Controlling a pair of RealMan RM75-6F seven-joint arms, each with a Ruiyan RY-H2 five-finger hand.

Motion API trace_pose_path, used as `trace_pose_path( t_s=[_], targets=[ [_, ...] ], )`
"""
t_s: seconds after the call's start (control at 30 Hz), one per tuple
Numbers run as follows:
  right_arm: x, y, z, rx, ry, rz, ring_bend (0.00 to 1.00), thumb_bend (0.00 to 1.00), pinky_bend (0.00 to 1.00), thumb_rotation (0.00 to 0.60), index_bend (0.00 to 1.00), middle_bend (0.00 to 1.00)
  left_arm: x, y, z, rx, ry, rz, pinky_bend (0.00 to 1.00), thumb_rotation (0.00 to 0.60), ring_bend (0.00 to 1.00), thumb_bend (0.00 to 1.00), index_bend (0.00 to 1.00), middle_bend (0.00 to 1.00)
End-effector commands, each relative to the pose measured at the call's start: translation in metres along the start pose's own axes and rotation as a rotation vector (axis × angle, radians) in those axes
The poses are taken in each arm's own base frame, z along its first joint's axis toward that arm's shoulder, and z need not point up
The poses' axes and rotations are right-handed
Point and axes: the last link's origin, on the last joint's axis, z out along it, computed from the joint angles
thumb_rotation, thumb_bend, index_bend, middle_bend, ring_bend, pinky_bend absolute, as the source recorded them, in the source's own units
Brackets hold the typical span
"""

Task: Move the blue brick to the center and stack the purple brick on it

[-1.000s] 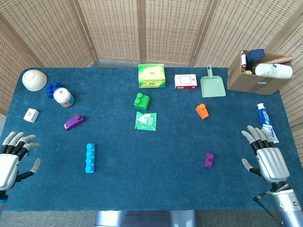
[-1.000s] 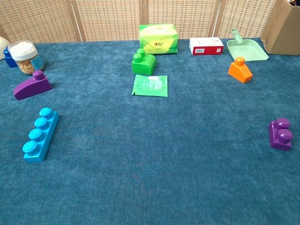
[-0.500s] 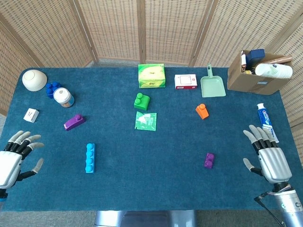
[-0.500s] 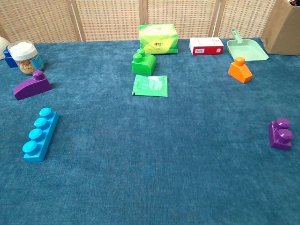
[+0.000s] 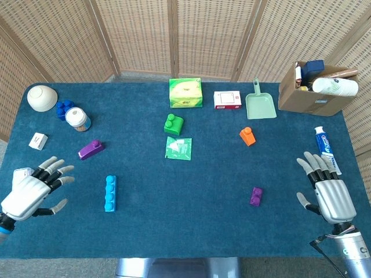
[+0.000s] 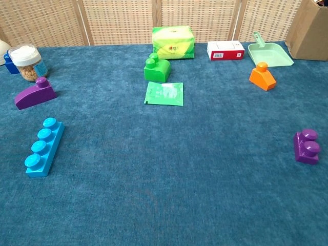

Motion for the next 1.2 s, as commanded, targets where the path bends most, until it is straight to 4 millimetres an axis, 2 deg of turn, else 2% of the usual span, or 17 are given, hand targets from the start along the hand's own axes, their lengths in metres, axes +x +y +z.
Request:
trace_pose_path(
  t_s=[0.03,0.4,0.67,0.9,1.2],
  targets=[
    [0.0,-0.001,0.001,0.0,0.0,-0.002,0.02,0.28,0.07,0.6,0.09,0.05,-0.001,-0.004,0.007,-0.043,-0.057,0.074,0.0,0.426,0.02,0.38,0.21,0.08],
    [0.007,-0.001,-0.001,-0.03,0.017,-0.019,0.02,0.28,0.07,0.6,0.09,0.05,-0.015,0.004,0.04,-0.206,-0.123,0.161,0.0,0.467,0.0,0.35,0.23,0.05],
    [0.012,-0.006,-0.004,-0.04,0.032,-0.038,0.02,0.28,0.07,0.6,0.09,0.05,-0.025,0.009,0.059,-0.309,-0.13,0.238,0.0,0.525,0.0,0.35,0.23,0.03],
    [0.015,-0.008,-0.005,-0.05,0.041,-0.048,0.02,0.28,0.07,0.6,0.09,0.05,-0.032,0.009,0.073,-0.356,-0.147,0.275,0.0,0.52,0.0,0.35,0.21,0.01],
    [0.017,-0.006,-0.008,-0.065,0.047,-0.054,0.02,0.28,0.07,0.6,0.09,0.05,-0.043,0.018,0.09,-0.415,-0.133,0.295,0.0,0.525,0.0,0.35,0.19,0.0]
  ],
)
